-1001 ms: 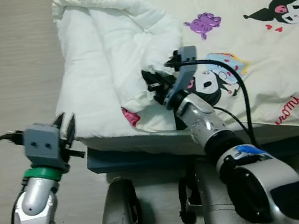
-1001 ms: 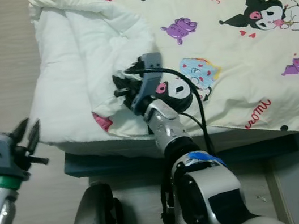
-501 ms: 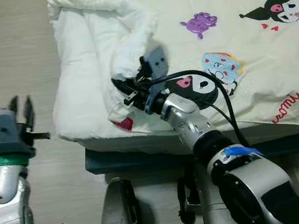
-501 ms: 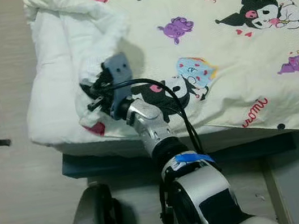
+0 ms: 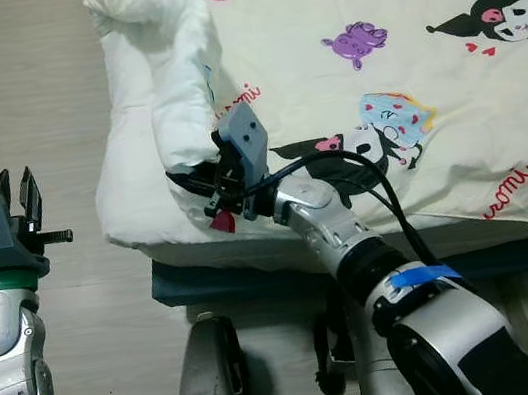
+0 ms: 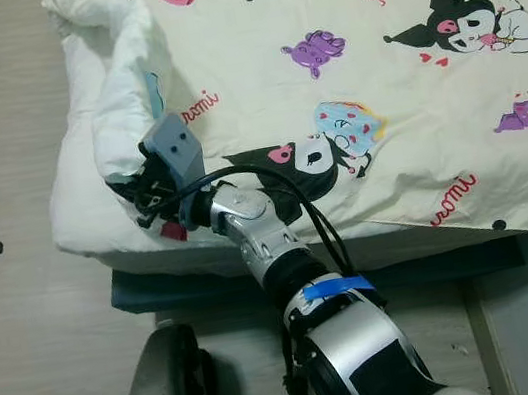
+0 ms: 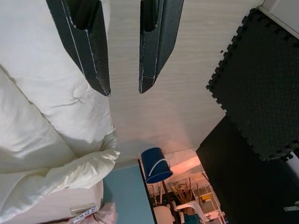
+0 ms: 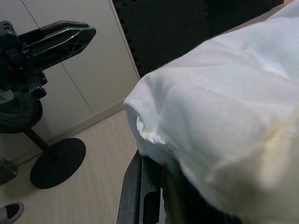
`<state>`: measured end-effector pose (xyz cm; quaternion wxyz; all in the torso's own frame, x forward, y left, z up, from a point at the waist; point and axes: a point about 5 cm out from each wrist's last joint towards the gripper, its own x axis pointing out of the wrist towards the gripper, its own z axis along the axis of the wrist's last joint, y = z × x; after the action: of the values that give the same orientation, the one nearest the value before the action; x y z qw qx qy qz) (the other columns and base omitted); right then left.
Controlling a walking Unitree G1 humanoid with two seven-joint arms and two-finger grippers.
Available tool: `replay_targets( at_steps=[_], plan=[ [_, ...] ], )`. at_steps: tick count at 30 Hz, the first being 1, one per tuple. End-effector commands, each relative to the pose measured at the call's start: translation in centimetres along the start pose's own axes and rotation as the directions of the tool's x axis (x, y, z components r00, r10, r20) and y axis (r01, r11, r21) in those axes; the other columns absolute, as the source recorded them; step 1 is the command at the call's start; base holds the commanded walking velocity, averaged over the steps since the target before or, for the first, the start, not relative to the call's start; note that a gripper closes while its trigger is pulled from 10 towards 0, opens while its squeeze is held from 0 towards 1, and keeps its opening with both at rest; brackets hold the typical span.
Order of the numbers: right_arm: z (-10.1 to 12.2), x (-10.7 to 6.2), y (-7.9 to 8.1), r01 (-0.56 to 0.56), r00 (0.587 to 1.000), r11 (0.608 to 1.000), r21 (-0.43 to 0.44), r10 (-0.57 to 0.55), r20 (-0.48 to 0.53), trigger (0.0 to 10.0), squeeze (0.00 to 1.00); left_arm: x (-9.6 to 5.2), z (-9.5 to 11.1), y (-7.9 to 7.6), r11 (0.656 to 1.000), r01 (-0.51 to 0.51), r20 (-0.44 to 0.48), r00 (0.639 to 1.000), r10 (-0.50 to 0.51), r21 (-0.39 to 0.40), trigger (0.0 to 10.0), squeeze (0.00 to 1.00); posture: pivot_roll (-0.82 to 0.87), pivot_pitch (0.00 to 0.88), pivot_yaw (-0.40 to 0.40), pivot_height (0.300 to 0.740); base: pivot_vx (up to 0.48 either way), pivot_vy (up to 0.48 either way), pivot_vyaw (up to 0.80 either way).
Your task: Clean up the room
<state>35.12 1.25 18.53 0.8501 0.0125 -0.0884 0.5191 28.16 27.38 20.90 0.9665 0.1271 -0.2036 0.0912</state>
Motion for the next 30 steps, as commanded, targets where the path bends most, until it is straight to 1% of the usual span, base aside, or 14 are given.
replay_targets(
  at_steps=[1, 8, 9, 11, 12, 13, 16, 18, 22, 25, 27, 28, 29, 30],
  plan=[
    [-0.9, 4.0, 7.2, -0.14, 0.986, 0.976, 0.165, 0.123, 0.11, 10.0, 0.0, -0.5, -0.8, 0.4, 1.0, -0.009, -0.032, 0.999, 0.009, -0.001, 10.0, 0.0, 0.08, 0.333, 0.005, 0.63, 0.0, 0.0, 0.0],
    [-0.7, 3.6, 7.5, -0.208, 0.974, 0.966, 0.151, 0.19, 0.127, 10.0, 0.0, 0.4, -0.6, 0.1, 1.0, 0.0, -0.013, 1.0, 0.0, -0.007, 10.0, 0.0, 0.08, 0.32, 0.02, 0.63, 0.0, 0.0, 0.0],
    [-0.7, 3.6, 8.0, -0.247, 0.965, 0.957, 0.153, 0.227, 0.135, 10.0, 0.83, 0.5, -0.5, 0.1, 1.0, -0.002, -0.008, 1.0, 0.002, -0.006, 10.0, 0.0, 0.08, 0.317, 0.022, 0.63, 0.0, 0.0, 0.0],
    [-0.6, 3.6, 8.5, -0.29, 0.952, 0.944, 0.157, 0.269, 0.145, 10.0, 0.83, 0.7, -0.5, 0.2, 1.0, -0.004, -0.002, 1.0, 0.004, -0.005, 10.0, 0.0, 0.08, 0.315, 0.024, 0.63, 0.0, 0.0, 0.0],
    [-0.6, 3.7, 9.3, -0.337, 0.937, 0.928, 0.16, 0.314, 0.152, 10.0, 1.0, 0.8, -0.4, 0.3, 1.0, -0.006, 0.0, 1.0, 0.006, -0.005, 10.0, 0.0, 0.08, 0.311, 0.028, 0.63, 0.0, 0.0, 0.0],
    [-0.6, 3.7, 9.3, -0.337, 0.937, 0.928, 0.16, 0.314, 0.152, 10.0, 1.0, 0.8, -0.4, 0.3, 1.0, -0.006, 0.0, 1.0, 0.006, -0.005, 10.0, 0.0, 0.08, 0.311, 0.028, 0.63, 0.0, 0.0, 0.0],
    [-1.1, 3.6, 11.2, -0.446, 0.893, 0.886, 0.131, 0.43, 0.134, 10.0, 1.0, 0.9, -0.4, 0.4, 1.0, -0.008, 0.003, 1.0, 0.008, -0.004, 10.0, 0.0, 0.08, 0.309, 0.028, 0.63, 0.0, 0.0, 0.0],
    [-1.7, 3.3, 11.9, -0.473, 0.88, 0.877, 0.089, 0.465, 0.098, 10.0, 0.0, 0.9, -0.5, 0.4, 1.0, -0.006, 0.004, 1.0, 0.006, -0.003, 10.0, 0.0, 0.08, 0.309, 0.027, 0.63, 0.0, 0.0, 0.0],
    [-1.7, 3.1, 11.5, -0.443, 0.895, 0.893, 0.075, 0.435, 0.102, 10.0, 0.0, 1.0, -0.5, 0.5, 1.0, -0.005, 0.006, 1.0, 0.005, -0.002, 10.0, 0.0, 0.08, 0.309, 0.026, 0.63, 0.0, 0.0, 0.0],
    [-1.1, 2.8, 9.7, -0.341, 0.935, 0.935, 0.094, 0.327, 0.139, 10.0, 0.0, 1.2, -0.2, 0.6, 1.0, -0.005, 0.02, 1.0, 0.005, 0.006, 10.0, 0.0, 0.08, 0.312, 0.024, 0.63, 0.0, 0.0, 0.0],
    [-1.1, 2.8, 9.7, -0.341, 0.935, 0.935, 0.094, 0.327, 0.139, 10.0, 0.0, 1.2, -0.2, 0.6, 1.0, -0.005, 0.02, 1.0, 0.005, 0.006, 10.0, 0.0, 0.08, 0.312, 0.024, 0.63, 0.0, 0.0, 0.0],
    [-1.0, 2.7, 9.3, -0.317, 0.942, 0.943, 0.101, 0.301, 0.148, 10.0, 0.0, 1.3, 0.0, 0.6, 1.0, -0.006, 0.027, 1.0, 0.005, 0.009, 10.0, 0.0, 0.08, 0.312, 0.024, 0.63, 0.0, 0.0, 0.0],
    [-0.3, 1.6, 7.3, -0.237, 0.96, 0.957, 0.165, 0.204, 0.193, 10.0, 0.0, 1.9, 0.8, 1.3, 0.999, -0.04, 0.06, 0.997, 0.04, 0.005, 10.0, 0.0, 0.08, 0.311, 0.024, 0.63, 0.0, 0.0, 0.0],
    [-0.3, 1.6, 7.3, -0.237, 0.96, 0.957, 0.165, 0.204, 0.193, 10.0, 0.0, 1.9, 0.8, 1.3, 0.999, -0.04, 0.06, 0.997, 0.04, 0.005, 10.0, 0.0, 0.08, 0.311, 0.024, 0.63, 0.0, 0.0, 0.0]
  ],
)
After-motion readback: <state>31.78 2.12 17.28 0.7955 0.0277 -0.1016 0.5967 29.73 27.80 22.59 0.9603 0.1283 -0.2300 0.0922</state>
